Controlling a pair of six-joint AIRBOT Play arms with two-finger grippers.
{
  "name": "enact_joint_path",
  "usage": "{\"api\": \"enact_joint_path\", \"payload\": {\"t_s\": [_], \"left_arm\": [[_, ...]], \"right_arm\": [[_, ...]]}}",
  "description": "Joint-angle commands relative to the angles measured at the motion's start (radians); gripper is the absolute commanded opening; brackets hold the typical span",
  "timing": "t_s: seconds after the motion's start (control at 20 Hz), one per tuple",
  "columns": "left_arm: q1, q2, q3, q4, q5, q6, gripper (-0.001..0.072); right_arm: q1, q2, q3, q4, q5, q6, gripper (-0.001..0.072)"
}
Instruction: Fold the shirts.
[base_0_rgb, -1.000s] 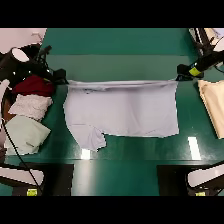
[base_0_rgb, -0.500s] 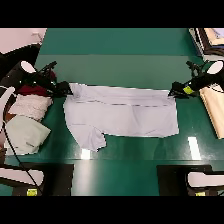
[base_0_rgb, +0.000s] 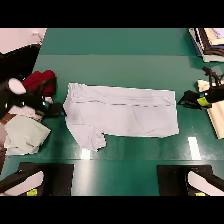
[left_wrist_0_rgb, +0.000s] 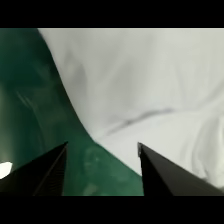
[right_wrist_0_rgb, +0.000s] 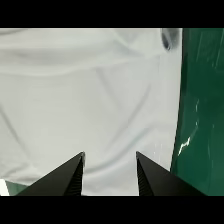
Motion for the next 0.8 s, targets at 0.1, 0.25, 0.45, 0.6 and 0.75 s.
{"api": "enact_joint_path", "payload": {"t_s": [0.1,0.25,0.45,0.6,0.75], "left_arm": [[0.001,0.138,-0.326,-0.208,0.134,-0.007,0.0499],[-0.001,0.137,-0.373,-0.232,0.188,-0.007,0.0499],[-0.086,0.137,-0.384,-0.262,0.262,-0.008,0.0498],[-0.132,0.137,-0.384,-0.294,0.302,-0.037,0.0267],[-0.132,0.141,-0.368,-0.286,0.279,-0.034,0.002]], "right_arm": [[-0.011,0.142,-0.08,0.002,-0.02,-0.006,0.0379],[-0.011,0.163,-0.08,0.002,-0.019,-0.013,0.0379],[-0.011,0.176,-0.08,0.003,-0.018,-0.013,0.0379],[-0.013,0.175,-0.08,-0.01,0.012,-0.035,0.0379],[-0.08,0.175,-0.081,-0.011,0.076,-0.056,0.0379]]}}
